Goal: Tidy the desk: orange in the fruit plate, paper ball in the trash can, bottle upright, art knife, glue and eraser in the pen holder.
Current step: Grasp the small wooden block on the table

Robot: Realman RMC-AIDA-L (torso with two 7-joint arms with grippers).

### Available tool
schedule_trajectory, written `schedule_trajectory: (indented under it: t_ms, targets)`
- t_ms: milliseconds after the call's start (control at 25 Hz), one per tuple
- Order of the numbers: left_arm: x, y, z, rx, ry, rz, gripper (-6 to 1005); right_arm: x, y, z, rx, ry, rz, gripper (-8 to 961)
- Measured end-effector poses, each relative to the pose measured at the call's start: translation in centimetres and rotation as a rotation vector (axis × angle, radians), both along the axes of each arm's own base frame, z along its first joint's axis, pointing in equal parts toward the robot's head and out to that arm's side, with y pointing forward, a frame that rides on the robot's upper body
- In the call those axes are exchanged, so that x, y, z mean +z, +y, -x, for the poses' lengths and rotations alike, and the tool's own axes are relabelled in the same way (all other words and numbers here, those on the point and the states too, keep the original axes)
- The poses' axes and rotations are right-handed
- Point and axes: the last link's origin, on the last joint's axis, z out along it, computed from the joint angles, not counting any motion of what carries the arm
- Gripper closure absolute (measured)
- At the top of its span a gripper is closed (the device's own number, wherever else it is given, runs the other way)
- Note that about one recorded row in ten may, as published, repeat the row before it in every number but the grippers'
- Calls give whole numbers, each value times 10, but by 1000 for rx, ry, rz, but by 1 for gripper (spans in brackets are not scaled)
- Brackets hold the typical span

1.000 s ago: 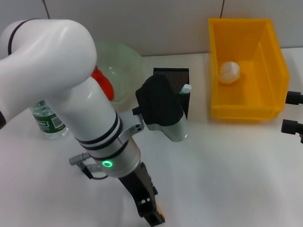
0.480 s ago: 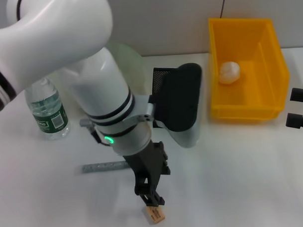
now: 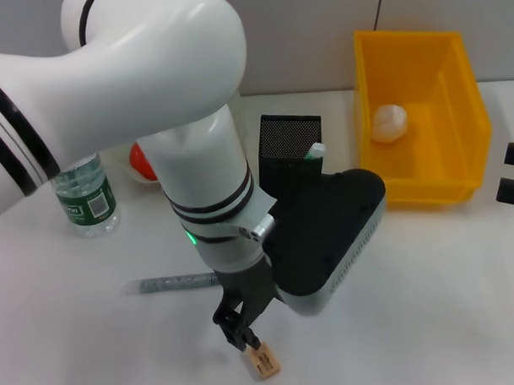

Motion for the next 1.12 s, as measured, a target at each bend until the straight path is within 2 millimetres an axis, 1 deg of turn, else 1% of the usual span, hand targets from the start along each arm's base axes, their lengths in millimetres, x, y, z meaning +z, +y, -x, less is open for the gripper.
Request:
schedule_trajectory:
  t_ms: [120,320,600,1080,1120]
  targets:
    - [2,-5,-7,-83,43,46,343,-1,0,-1,-8,10,0,208]
    - [-2,-7,-9,-128,79,72,344,-2,1,0,-6,8,3,208]
    - [-9,-4,0,-123,93,103,347,-2,5,4,15,-3,8,207]
    - [-10,-5,3,-102,74,129,351,-6,5,2,-7,14,7,207]
    - [-10,-7,4,-93,63,151,351,-7,5,1,-9,18,9,208]
